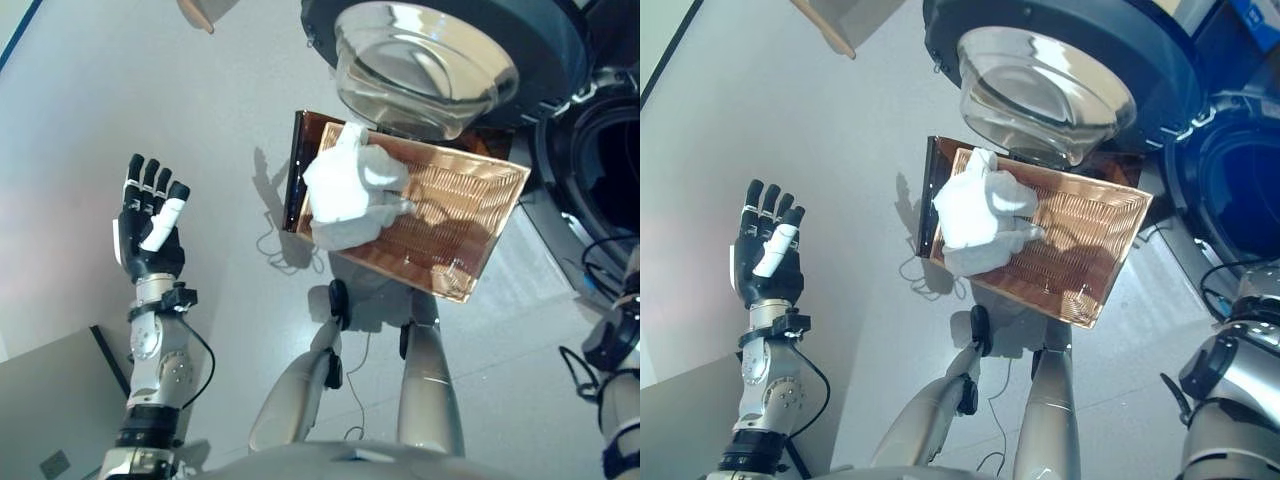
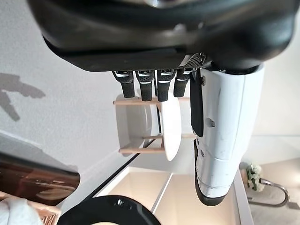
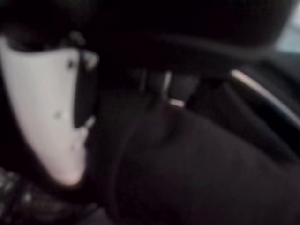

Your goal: Pick up the clothes and place them into the washing machine

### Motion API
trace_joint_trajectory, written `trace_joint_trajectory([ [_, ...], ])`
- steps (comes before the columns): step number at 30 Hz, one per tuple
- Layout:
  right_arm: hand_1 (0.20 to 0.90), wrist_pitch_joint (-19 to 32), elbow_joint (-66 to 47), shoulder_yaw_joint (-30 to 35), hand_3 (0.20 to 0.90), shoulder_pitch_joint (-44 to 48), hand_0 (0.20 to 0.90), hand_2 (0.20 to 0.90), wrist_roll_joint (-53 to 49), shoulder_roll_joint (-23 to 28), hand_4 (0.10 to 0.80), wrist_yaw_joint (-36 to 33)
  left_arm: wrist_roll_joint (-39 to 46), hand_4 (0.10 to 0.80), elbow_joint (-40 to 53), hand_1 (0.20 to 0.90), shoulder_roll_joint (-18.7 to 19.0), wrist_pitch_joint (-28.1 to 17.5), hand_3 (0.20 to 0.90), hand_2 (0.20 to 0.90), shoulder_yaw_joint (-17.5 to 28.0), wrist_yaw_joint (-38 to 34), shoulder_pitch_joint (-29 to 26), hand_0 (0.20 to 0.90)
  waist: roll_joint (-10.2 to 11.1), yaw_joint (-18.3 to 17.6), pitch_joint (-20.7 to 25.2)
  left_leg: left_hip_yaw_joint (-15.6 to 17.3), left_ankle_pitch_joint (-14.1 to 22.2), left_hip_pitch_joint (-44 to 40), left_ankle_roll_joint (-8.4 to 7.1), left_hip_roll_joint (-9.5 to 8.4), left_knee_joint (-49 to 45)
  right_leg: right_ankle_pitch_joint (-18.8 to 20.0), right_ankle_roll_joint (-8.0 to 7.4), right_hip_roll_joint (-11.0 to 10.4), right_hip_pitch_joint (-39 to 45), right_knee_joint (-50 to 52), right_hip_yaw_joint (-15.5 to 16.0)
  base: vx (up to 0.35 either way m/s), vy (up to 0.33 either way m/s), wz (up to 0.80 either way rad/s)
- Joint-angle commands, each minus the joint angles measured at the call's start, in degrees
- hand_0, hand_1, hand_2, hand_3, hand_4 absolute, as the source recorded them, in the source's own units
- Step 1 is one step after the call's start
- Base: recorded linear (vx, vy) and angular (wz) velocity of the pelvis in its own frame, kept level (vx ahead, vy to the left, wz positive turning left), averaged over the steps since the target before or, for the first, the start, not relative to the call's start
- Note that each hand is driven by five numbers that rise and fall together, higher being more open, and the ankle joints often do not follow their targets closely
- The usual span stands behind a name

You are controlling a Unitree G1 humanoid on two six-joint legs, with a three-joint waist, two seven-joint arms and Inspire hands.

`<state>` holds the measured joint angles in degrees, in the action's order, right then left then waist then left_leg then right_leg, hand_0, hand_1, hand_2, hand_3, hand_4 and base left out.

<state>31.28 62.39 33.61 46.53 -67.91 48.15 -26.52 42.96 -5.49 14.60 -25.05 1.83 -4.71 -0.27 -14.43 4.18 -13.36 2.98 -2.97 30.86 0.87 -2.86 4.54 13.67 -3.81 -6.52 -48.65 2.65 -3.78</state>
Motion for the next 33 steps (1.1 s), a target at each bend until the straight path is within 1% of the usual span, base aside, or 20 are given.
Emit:
trace_joint_trajectory([
  [1,0.200,6.72,-4.86,-5.08,0.200,-2.63,0.200,0.200,4.48,10.12,0.300,-0.27,-0.27,0.800,8.23,0.900,2.36,-7.26,0.900,0.900,5.78,-0.50,2.09,0.900,-1.47,-1.28,3.67,-2.14,0.54,-0.25,-6.23,1.06,0.46,-9.10,-1.56,-0.28,-1.00,8.94,3.66,0.023,0.001,-0.09],
  [5,0.200,7.25,-6.13,-4.40,0.200,-4.19,0.200,0.200,5.09,8.78,0.300,-0.30,-0.48,0.800,8.31,0.900,2.23,-7.37,0.900,0.900,6.04,-0.50,1.99,0.900,-1.54,-1.35,4.17,-2.22,1.15,-0.57,-6.14,1.01,0.46,-9.78,-1.67,-0.22,-0.78,8.87,3.47,0.052,0.013,-0.05],
  [9,0.200,7.67,-7.61,-3.99,0.200,-5.49,0.200,0.200,5.56,7.00,0.300,0.04,-0.47,0.800,7.94,0.900,2.01,-7.69,0.900,0.900,6.99,-0.82,2.11,0.900,-1.56,-1.43,4.42,-2.21,0.99,-0.56,-6.18,0.87,0.46,-9.22,-1.50,-0.24,-0.68,8.42,3.65,0.009,0.000,0.00],
  [10,0.367,7.67,-7.90,-3.96,0.367,-5.99,0.367,0.367,5.56,6.42,0.420,0.55,-0.34,0.800,8.03,0.900,1.89,-7.71,0.900,0.900,7.08,-0.80,2.08,0.900,-1.56,-1.38,4.59,-2.30,1.39,-0.88,-6.15,0.89,0.46,-9.71,-1.55,-0.18,-0.43,8.52,3.75,0.000,0.000,0.00],
  [11,0.900,7.66,-8.07,-3.78,0.900,-6.37,0.900,0.900,5.49,6.07,0.800,0.96,-0.21,0.800,8.03,0.900,1.77,-7.70,0.900,0.900,7.20,-0.73,2.12,0.900,-1.55,-1.50,4.54,-2.43,0.95,-0.73,-6.18,0.74,0.46,-9.08,-1.44,-0.20,-0.56,8.40,3.74,0.035,0.007,0.03],
  [12,0.900,7.56,-7.89,-3.65,0.900,-6.81,0.900,0.900,5.27,5.85,0.800,1.38,0.02,0.800,7.62,0.900,1.75,-7.72,0.900,0.900,7.24,-0.75,2.16,0.900,-1.58,-1.43,4.77,-2.60,1.47,-1.14,-6.15,0.76,0.46,-9.80,-1.48,-0.15,-0.13,8.51,3.88,-0.018,0.008,0.05],
  [13,0.900,7.45,-7.70,-3.69,0.900,-6.77,0.900,0.900,5.02,5.77,0.800,1.52,0.33,0.800,7.44,0.900,1.63,-7.70,0.900,0.900,7.24,-0.72,2.09,0.900,-1.49,-1.48,4.79,-2.65,1.17,-1.03,-6.15,0.64,0.46,-9.25,-1.37,-0.17,-0.15,8.42,3.84,0.034,0.017,0.02],
  [16,0.900,6.76,-6.67,-4.08,0.900,-6.98,0.900,0.900,4.62,5.50,0.800,2.07,0.90,0.800,7.11,0.900,1.70,-7.59,0.900,0.900,7.40,-0.33,2.20,0.900,-1.58,-1.34,4.99,-2.78,1.66,-1.59,-6.08,0.54,0.46,-9.72,-1.43,-0.14,0.47,8.34,3.96,-0.012,0.002,0.01],
  [17,0.900,6.53,-6.52,-4.18,0.900,-6.90,0.900,0.900,4.57,5.42,0.800,2.11,1.10,0.800,7.12,0.900,1.73,-7.55,0.900,0.900,7.38,-0.17,2.23,0.900,-1.49,-1.40,4.93,-2.76,1.25,-1.39,-6.08,0.37,0.46,-9.05,-1.35,-0.28,0.37,8.07,4.06,-0.035,0.011,0.05],
  [20,0.900,5.96,-6.35,-4.54,0.900,-6.93,0.900,0.900,4.91,5.07,0.800,2.09,1.25,0.800,7.48,0.900,1.96,-7.57,0.900,0.900,7.44,0.06,2.40,0.900,-1.64,-1.38,5.03,-2.85,1.75,-1.76,-6.03,0.38,0.46,-9.59,-1.47,-0.36,0.81,8.01,4.27,-0.012,0.002,0.02],
  [21,0.900,5.69,-6.40,-4.53,0.900,-7.05,0.900,0.900,5.16,4.87,0.800,1.99,1.21,0.800,7.64,0.900,2.07,-7.53,0.900,0.900,7.48,0.10,2.46,0.900,-1.59,-1.45,4.90,-2.89,1.39,-1.59,-6.05,0.27,0.46,-9.08,-1.42,-0.46,0.75,7.89,4.35,0.000,0.000,0.00],
  [25,0.900,4.55,-6.41,-5.44,0.900,-7.51,0.900,0.900,5.38,3.29,0.800,2.78,1.45,0.800,7.66,0.900,2.07,-7.47,0.900,0.900,7.48,0.48,2.60,0.900,-1.57,-1.44,4.66,-3.20,1.30,-1.79,-5.87,-0.02,0.46,-8.86,-1.41,-0.62,0.94,8.15,4.46,-0.030,0.023,0.04],
  [27,0.900,2.85,-4.92,-6.37,0.900,-8.94,0.900,0.900,6.81,2.37,0.800,3.24,1.60,0.800,7.23,0.900,2.04,-7.25,0.900,0.900,7.13,0.80,2.71,0.900,-1.38,-1.41,4.61,-3.37,1.66,-2.41,-5.78,-0.02,0.46,-9.43,-1.48,-0.73,1.68,8.52,4.48,0.000,0.012,0.06],
  [28,0.900,2.79,-4.89,-6.34,0.900,-8.95,0.900,0.900,6.84,2.39,0.800,3.25,1.64,0.800,7.21,0.900,2.06,-7.29,0.900,0.900,7.12,0.84,2.73,0.900,-1.33,-1.52,4.52,-3.38,1.23,-2.24,-5.79,-0.11,0.46,-8.88,-1.42,-0.82,1.59,8.39,4.49,0.000,0.004,0.06],
  [30,0.900,-4.74,0.59,-13.29,0.900,-12.28,0.900,0.900,15.95,-0.05,0.800,4.50,1.40,0.800,5.37,0.900,2.57,-6.98,0.900,0.900,5.71,1.46,1.61,0.900,-0.19,-1.65,4.01,-3.35,1.57,-3.65,-5.54,-0.14,0.46,-9.01,-1.50,-1.00,3.27,8.72,4.76,-0.038,-0.011,0.06],
  [31,0.900,-4.77,0.54,-13.37,0.900,-12.23,0.900,0.900,16.09,-0.17,0.800,4.37,1.42,0.800,5.37,0.900,2.60,-6.99,0.900,0.900,5.81,1.48,1.69,0.900,-0.15,-1.79,3.91,-3.37,1.57,-3.77,-5.54,-0.14,0.46,-8.99,-1.50,-1.00,3.44,8.63,4.78,-0.061,-0.016,0.03],
  [32,0.900,-5.12,0.68,-13.65,0.900,-12.71,0.900,0.900,16.06,-1.56,0.800,4.96,1.42,0.800,5.16,0.900,2.39,-6.92,0.900,0.900,5.84,1.59,1.58,0.900,0.07,-1.95,3.74,-3.36,1.22,-3.71,-5.44,-0.27,0.46,-8.38,-1.47,-1.06,3.51,8.31,4.87,0.000,0.000,0.00],
  [33,0.900,-6.04,2.03,-13.88,0.900,-13.51,0.900,0.900,16.56,-2.71,0.800,5.72,1.41,0.800,4.39,0.900,2.42,-6.79,0.900,0.900,5.90,1.77,1.45,0.900,0.38,-1.96,3.83,-3.42,1.68,-4.26,-5.34,-0.18,0.46,-8.88,-1.55,-1.04,4.22,8.17,5.00,0.000,0.000,0.00],
])
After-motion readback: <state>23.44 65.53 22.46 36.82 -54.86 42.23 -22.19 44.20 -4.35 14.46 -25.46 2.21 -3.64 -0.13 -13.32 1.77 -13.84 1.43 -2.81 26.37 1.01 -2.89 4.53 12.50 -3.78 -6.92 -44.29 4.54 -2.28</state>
